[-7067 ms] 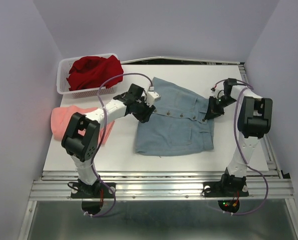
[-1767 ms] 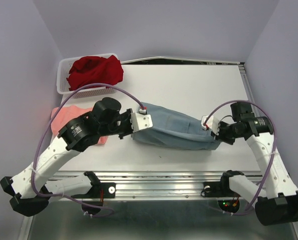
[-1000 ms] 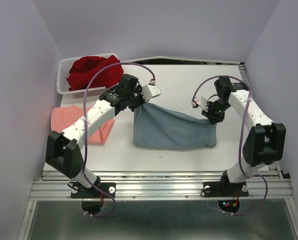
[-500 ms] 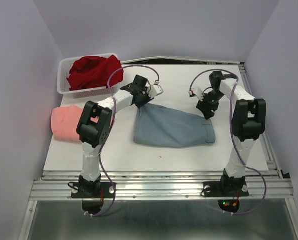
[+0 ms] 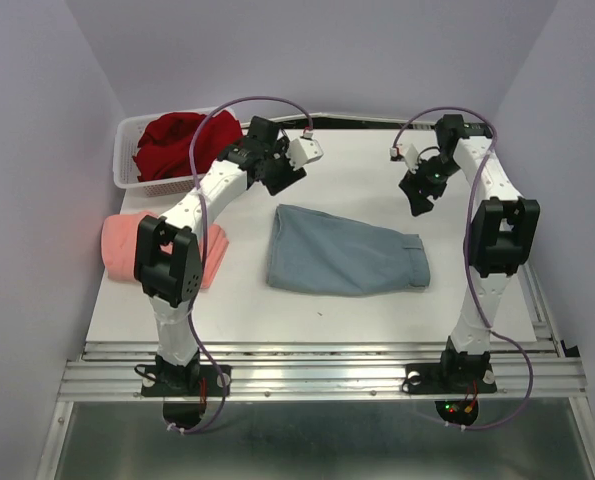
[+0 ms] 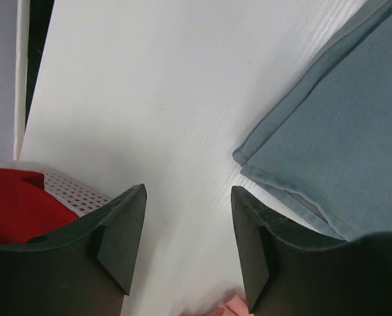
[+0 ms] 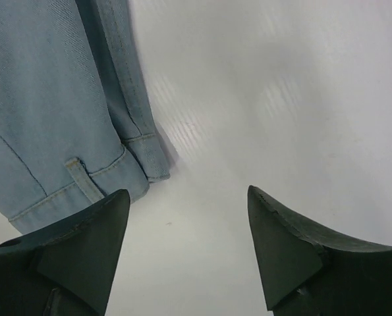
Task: Fold and stack the skirts
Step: Fold the skirt
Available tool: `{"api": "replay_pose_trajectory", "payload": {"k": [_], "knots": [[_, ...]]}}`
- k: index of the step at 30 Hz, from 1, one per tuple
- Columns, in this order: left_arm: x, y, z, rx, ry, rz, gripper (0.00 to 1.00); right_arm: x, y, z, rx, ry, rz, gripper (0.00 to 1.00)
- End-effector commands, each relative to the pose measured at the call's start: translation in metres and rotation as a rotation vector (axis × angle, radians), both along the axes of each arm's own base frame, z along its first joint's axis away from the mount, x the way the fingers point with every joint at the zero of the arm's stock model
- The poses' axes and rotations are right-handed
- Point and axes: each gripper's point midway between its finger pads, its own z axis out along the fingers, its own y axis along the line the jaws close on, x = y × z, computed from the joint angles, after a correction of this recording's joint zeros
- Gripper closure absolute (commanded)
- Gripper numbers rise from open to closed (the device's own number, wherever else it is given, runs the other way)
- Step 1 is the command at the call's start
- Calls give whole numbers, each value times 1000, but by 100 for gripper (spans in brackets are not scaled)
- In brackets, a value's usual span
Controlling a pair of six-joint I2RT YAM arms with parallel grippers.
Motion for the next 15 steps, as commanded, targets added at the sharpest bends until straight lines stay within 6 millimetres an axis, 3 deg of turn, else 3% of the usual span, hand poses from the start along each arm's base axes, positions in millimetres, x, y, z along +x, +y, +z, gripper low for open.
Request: {"api": "replay_pose_trajectory", "payload": {"k": [1,4,9,12,13,15], "knots": [[-16,-16,2,13,89,-193,34,-19,6,-24,30,156,3,23],[-12,-22,-15,25,175,-254,34,-24,4,-46,19,219,4,22],[-5,-24,-47,55,249,-269,34,-35,7,-65,36,284,14,22],[-3,-21,-62,74,268,-246,38,-46,4,-78,21,322,12,33],[-1,-20,-63,67,265,-231,41,-50,4,-80,18,328,4,48],[2,-20,-59,33,246,-171,45,-65,0,-96,-1,352,4,63]]}}
